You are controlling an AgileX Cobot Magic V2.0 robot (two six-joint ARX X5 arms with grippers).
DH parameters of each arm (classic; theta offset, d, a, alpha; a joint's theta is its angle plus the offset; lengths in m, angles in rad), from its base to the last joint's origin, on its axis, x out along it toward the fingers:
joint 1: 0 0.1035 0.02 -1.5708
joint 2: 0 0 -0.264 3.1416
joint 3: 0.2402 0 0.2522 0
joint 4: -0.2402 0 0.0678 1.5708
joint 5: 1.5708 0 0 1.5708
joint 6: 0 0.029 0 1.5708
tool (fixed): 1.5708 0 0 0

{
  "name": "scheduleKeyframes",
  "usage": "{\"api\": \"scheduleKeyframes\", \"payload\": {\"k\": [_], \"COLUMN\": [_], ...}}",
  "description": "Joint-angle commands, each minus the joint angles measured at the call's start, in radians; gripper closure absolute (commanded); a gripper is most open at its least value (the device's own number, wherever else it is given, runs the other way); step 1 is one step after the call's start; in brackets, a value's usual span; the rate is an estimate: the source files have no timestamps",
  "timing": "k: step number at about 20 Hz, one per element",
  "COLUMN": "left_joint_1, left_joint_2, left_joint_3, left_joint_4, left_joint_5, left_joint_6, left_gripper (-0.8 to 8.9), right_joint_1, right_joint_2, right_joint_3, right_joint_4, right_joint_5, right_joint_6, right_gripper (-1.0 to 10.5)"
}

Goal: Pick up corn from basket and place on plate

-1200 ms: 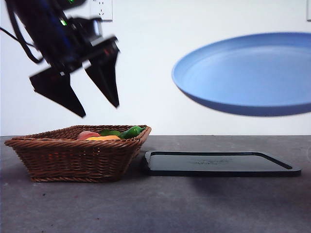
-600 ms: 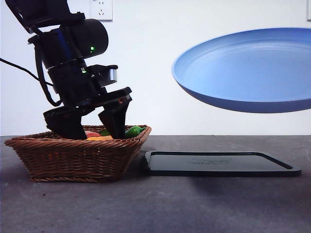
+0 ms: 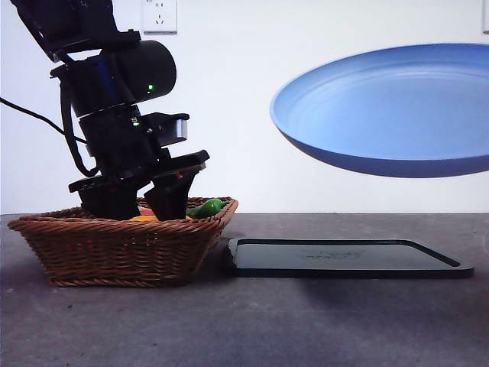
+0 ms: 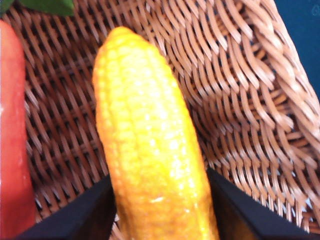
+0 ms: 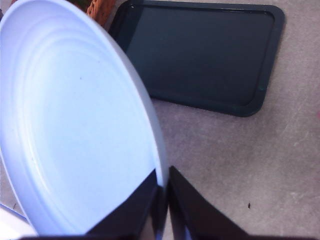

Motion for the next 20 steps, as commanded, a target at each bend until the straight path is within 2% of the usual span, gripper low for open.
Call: {"api": "scheduleKeyframes", "payload": {"k": [1,4,8,10,14,16,20], "left_joint_1": [-0.007,-0.007,-0.008,-0.009,-0.028,-0.055,-0.152], "left_joint_2": [0.016,-0.002,-0.090,-0.140,-0.201,-0.198,-0.166], "left_joint_3": [0.060,0.139,0.203,0.207,0.207,0.207,0.207], "left_joint_4": [-0.042,-0.104,-0.114,-0.106,-0.104,-0.102,-0.056], "left_joint_5": [0.000,0.000,0.021,0.060,0.233,0.295,0.299], "left_joint_6": [0.001,0.003,0.002,0.002,0.002,0.008,0.037], "left_gripper": [5.81,5.81,5.81,5.81,5.81,5.81,5.81], "right_joint_1": [0.002,0.001,-0.004,-0.015,-0.052,-0.057,-0.056], "right_joint_2": [0.011,0.055,0.189,0.272,0.451,0.521,0.593], "right_joint_3": [0.021,0.021,0.021,0.021,0.021,0.021,0.021], "right_joint_4": [0.013,0.014,0.057,0.106,0.220,0.261,0.284], "right_joint_5": [-0.008,-0.008,-0.020,-0.069,-0.233,-0.288,-0.310], "right_joint_6": [0.022,0.039,0.061,0.083,0.159,0.194,0.200], "right_gripper": [9.5,9.4,9.4,9.4,9.4,9.4,9.5]}}
